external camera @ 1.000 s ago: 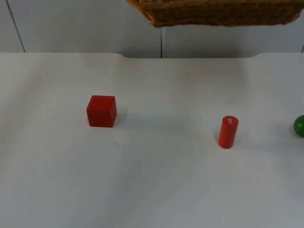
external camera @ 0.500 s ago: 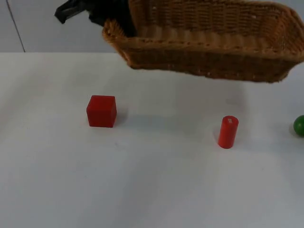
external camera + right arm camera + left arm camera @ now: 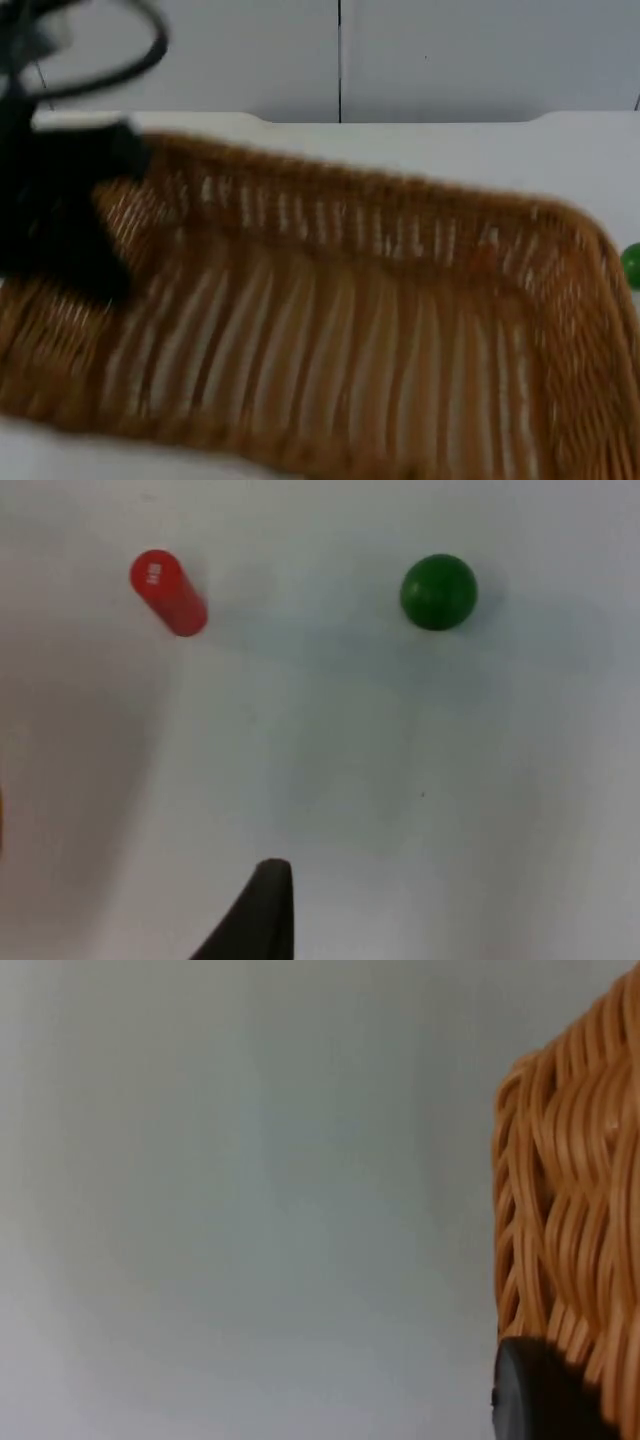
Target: Pick up the basket with the left hand and place the object to the left of the red cylinder into the basket with the right hand.
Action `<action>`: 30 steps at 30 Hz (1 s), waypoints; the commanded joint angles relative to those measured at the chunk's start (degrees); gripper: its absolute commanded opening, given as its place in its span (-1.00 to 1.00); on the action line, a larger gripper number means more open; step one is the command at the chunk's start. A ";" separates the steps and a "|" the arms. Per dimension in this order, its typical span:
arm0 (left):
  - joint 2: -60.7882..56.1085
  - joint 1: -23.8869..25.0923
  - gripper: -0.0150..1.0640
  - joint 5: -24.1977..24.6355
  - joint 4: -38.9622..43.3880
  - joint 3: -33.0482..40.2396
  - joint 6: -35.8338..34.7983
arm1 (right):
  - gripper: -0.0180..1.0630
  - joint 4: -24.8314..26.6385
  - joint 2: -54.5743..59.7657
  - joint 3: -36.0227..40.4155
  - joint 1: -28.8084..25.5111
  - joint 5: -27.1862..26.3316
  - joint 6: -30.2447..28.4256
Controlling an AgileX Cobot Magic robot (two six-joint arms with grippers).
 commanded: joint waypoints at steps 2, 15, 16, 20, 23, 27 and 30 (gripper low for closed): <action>-6.60 0.02 -0.98 -3.06 -5.45 7.35 0.19 | 0.98 2.69 -0.12 -0.21 -0.31 0.22 -2.80; -11.74 0.02 -0.98 -7.79 -8.17 19.08 1.42 | 0.98 11.09 -0.12 -0.33 -0.31 -0.45 -11.66; -11.74 0.02 -0.98 -8.17 -9.33 19.08 2.35 | 0.98 11.33 -0.12 -0.33 -0.31 -0.78 -12.17; -11.74 0.02 -0.98 -9.10 -10.17 19.08 3.14 | 0.98 14.14 0.67 -1.84 -0.17 -2.32 -15.24; -11.74 0.02 -0.98 -9.11 -10.17 19.08 3.30 | 0.98 20.37 5.29 -6.59 -0.17 -1.81 -20.49; -11.74 0.02 -0.98 -9.33 -10.17 19.08 3.32 | 0.95 23.06 12.85 -13.80 2.86 -1.75 -25.38; -11.74 0.02 -0.98 -9.88 -10.17 19.08 3.32 | 0.93 22.63 21.50 -21.76 8.43 -1.75 -27.61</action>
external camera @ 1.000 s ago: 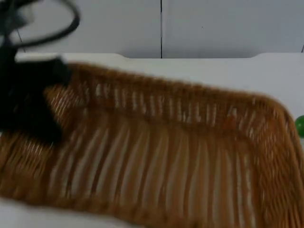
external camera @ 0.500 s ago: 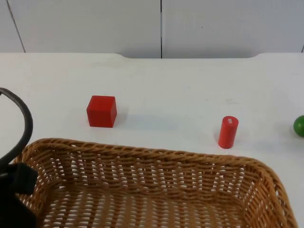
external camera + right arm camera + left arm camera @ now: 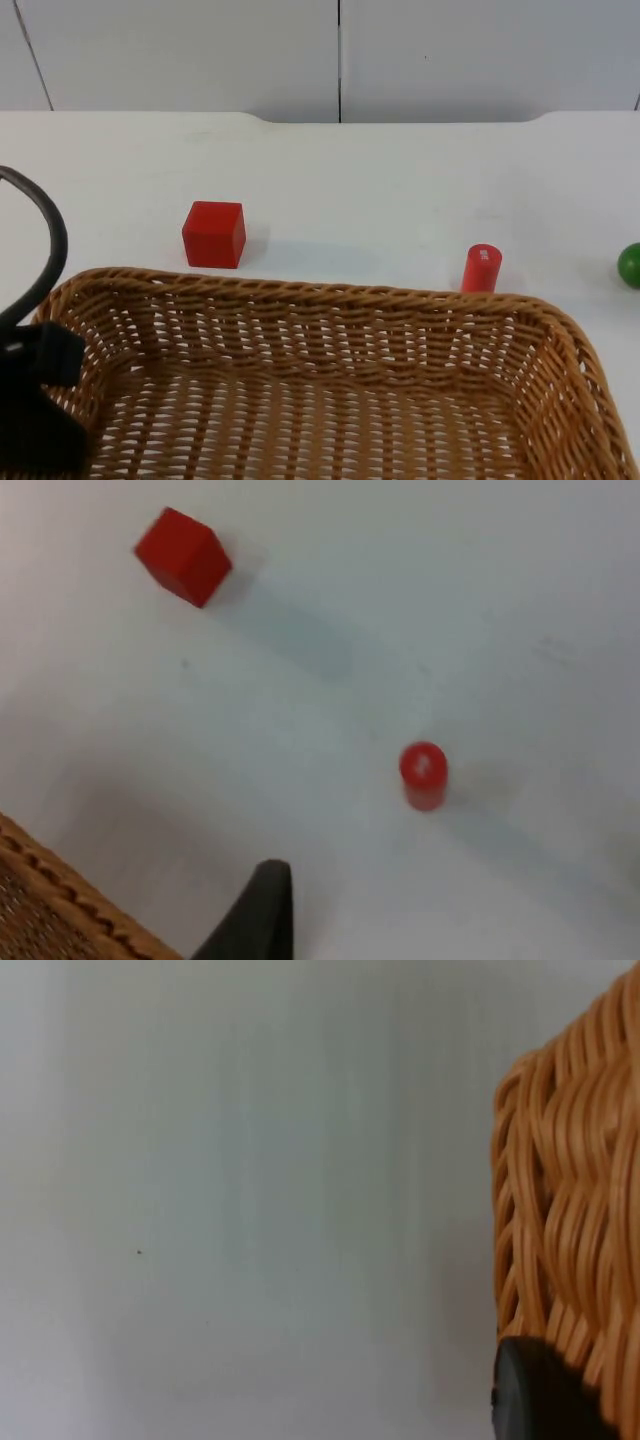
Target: Pick up the basket with the left hand and place the object to the left of the red cylinder into the basket with the right hand.
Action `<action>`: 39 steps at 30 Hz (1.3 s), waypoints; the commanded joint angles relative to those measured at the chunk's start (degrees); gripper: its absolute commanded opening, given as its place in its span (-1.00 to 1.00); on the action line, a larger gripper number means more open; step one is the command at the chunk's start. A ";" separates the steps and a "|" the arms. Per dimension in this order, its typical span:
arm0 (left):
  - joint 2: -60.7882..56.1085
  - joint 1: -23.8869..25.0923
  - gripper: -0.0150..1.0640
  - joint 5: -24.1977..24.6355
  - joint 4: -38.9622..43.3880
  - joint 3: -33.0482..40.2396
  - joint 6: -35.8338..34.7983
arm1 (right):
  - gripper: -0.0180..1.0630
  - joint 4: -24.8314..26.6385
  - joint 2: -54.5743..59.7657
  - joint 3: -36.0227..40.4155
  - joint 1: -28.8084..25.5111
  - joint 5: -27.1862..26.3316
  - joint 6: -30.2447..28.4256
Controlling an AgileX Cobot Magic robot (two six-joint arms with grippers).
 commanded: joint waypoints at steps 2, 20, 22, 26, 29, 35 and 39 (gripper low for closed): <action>-0.55 0.02 -0.98 -0.72 -2.29 -0.04 -0.04 | 0.93 1.13 12.18 -10.69 7.05 -0.51 -4.63; -0.55 0.02 -0.98 1.91 -2.29 -0.04 -0.18 | 0.93 -2.14 66.00 -67.20 21.94 6.81 -18.73; -0.55 0.02 -0.98 2.41 -2.29 -0.04 -0.30 | 0.93 -1.38 70.04 -70.66 21.94 6.92 -20.67; -0.55 0.02 -0.98 2.41 -2.29 -0.04 -0.40 | 0.93 2.04 73.65 -72.05 22.04 5.56 -24.64; -0.55 0.02 -0.98 2.41 -2.29 -0.04 -0.40 | 0.93 3.02 75.59 -72.05 22.58 4.09 -26.21; -0.55 0.02 -0.98 2.29 -2.29 -0.04 -0.40 | 0.88 2.50 79.37 -72.05 25.34 -2.46 -28.90; -0.55 0.02 -0.98 2.29 -2.29 -0.04 -0.40 | 0.70 2.26 80.44 -72.05 26.05 -6.29 -28.42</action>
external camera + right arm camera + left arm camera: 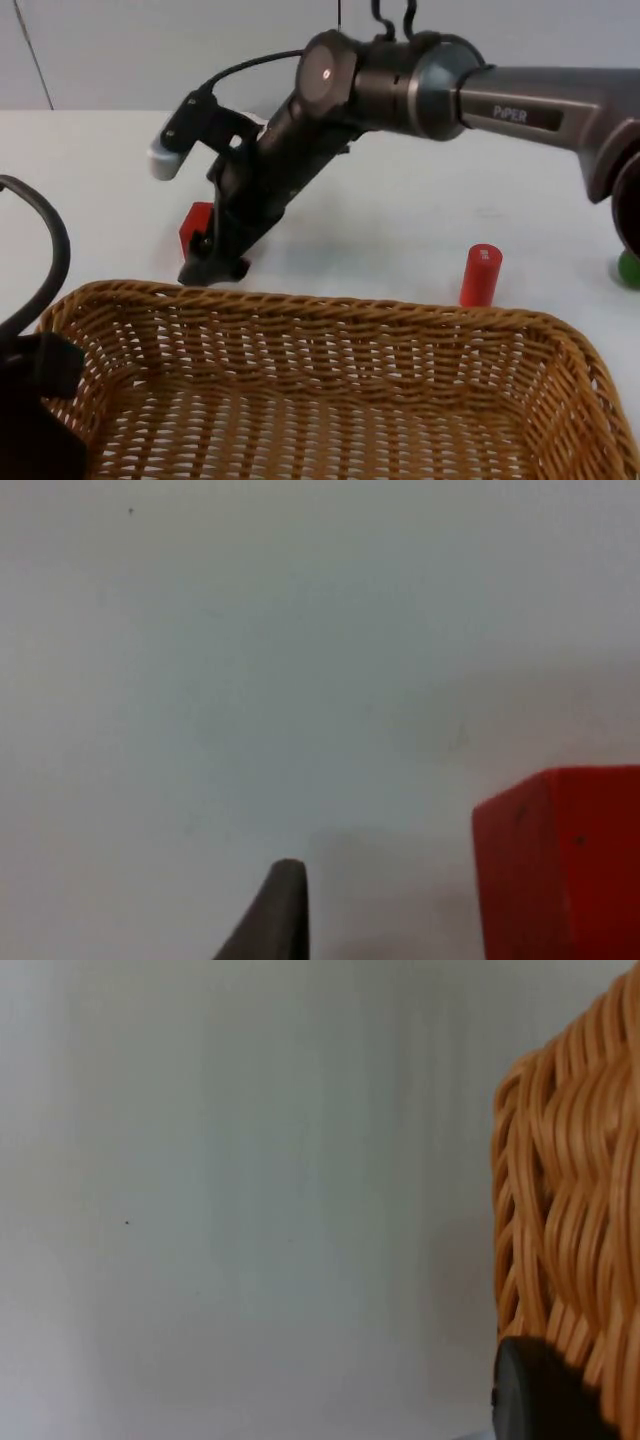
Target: Pick up the basket with the left hand and place the object to the left of the red cylinder into the basket with the right hand.
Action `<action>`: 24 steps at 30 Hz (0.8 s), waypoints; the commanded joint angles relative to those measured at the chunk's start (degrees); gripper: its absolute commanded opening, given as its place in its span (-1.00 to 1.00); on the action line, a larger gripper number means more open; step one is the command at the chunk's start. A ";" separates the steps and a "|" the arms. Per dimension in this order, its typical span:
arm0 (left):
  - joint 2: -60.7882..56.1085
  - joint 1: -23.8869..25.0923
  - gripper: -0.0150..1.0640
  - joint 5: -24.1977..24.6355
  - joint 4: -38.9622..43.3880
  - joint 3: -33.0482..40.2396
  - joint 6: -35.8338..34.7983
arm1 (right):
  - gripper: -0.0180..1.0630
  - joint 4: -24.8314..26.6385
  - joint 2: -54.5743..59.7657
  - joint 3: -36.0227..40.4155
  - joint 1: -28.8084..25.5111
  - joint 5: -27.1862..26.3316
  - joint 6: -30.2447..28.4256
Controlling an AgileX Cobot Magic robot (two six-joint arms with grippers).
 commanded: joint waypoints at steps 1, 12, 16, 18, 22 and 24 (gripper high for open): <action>-0.55 0.02 -0.98 0.28 -2.19 -0.04 -0.40 | 0.61 -0.55 -0.12 -0.59 0.40 -2.66 0.04; -0.55 0.02 -0.98 0.05 -1.93 -0.04 -0.40 | -0.93 -8.22 -1.49 -0.64 0.28 -1.40 6.51; -0.55 0.02 -0.98 0.05 -1.83 -0.04 -0.40 | -0.97 -8.33 -5.41 -1.59 0.20 4.32 7.57; -0.55 0.02 -0.98 -0.06 -1.72 -0.04 -0.40 | -0.97 -9.93 -9.34 -2.22 -0.30 8.74 10.59; -0.55 0.02 -0.98 -0.45 -1.68 -0.04 -0.24 | -0.97 -12.72 -15.89 -2.22 -1.37 13.41 21.25; -0.55 0.02 -0.98 -0.91 -1.68 -0.04 -0.24 | -0.97 -12.85 -18.78 -2.22 -1.99 15.32 24.56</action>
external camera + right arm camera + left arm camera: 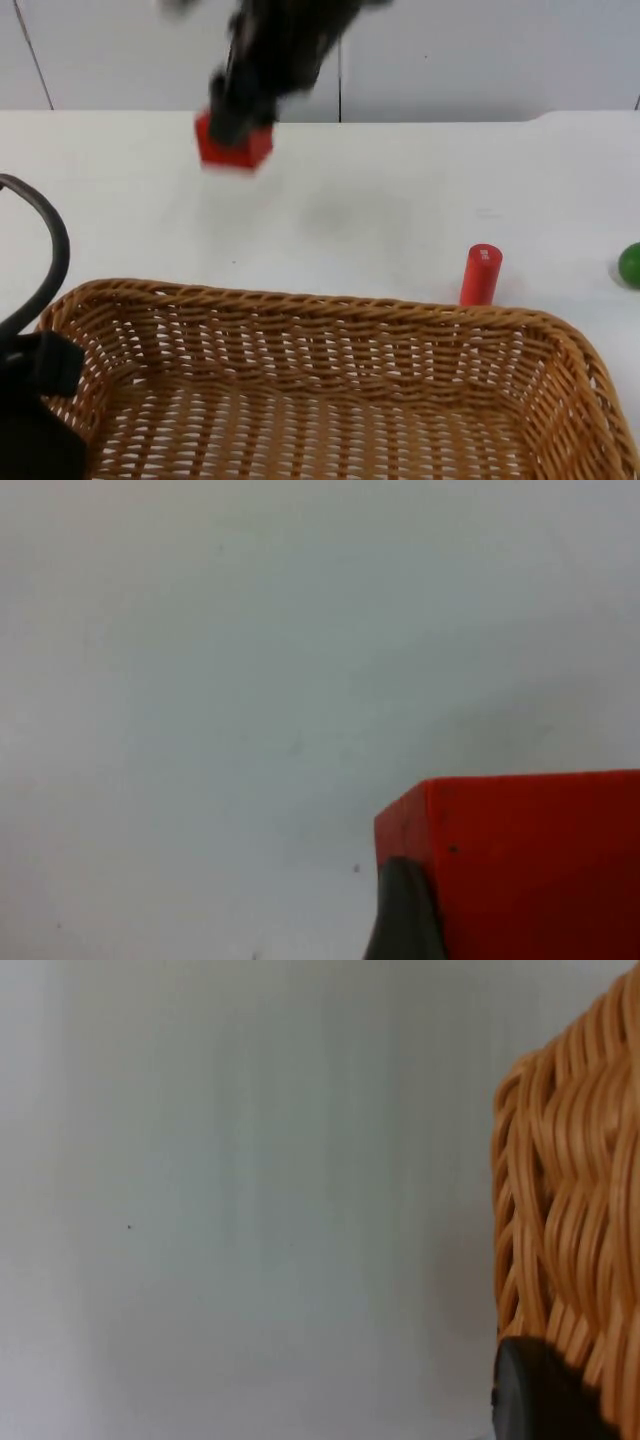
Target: Pick up the basket with the left hand and place the object to the left of the red cylinder into the basket with the right hand.
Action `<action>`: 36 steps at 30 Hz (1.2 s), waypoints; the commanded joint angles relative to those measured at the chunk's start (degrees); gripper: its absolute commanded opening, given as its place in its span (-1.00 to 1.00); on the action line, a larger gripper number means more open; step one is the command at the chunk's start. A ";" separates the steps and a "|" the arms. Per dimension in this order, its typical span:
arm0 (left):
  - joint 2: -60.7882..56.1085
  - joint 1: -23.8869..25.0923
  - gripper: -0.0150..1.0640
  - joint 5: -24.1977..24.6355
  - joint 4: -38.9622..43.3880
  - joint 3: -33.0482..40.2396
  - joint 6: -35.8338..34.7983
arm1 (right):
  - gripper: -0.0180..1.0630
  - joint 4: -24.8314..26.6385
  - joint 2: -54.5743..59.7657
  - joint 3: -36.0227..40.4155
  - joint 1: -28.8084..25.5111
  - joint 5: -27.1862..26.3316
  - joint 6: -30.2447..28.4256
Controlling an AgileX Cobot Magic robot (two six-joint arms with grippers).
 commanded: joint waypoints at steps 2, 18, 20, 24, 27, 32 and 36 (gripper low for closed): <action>-0.48 0.02 -0.98 -0.82 -1.68 -0.04 -0.24 | -0.97 -1.18 -5.81 -0.67 -0.96 3.91 5.81; -0.48 0.02 -0.98 -0.92 -2.04 -0.04 0.22 | -0.97 -11.05 -31.81 21.91 -1.07 6.54 17.30; -0.48 0.02 -0.98 -0.92 -2.04 -0.04 0.22 | -0.97 -11.06 -41.73 36.43 -1.07 -0.72 17.31; -0.48 0.02 -0.98 -1.29 -2.06 -0.04 0.22 | -0.97 -10.38 -52.62 53.12 -1.07 -7.89 17.31; -0.48 0.02 -0.98 -1.56 -2.41 -0.04 0.22 | -0.97 -10.01 -58.50 61.03 -1.07 -12.16 17.31; -0.48 0.02 -0.98 -1.74 -3.32 -0.04 0.22 | -0.97 -9.31 -66.21 70.89 -1.07 -14.28 17.92; -0.48 0.02 -0.98 -1.91 -4.09 -0.04 0.22 | -0.97 -7.53 -66.82 72.64 -1.07 -13.49 17.92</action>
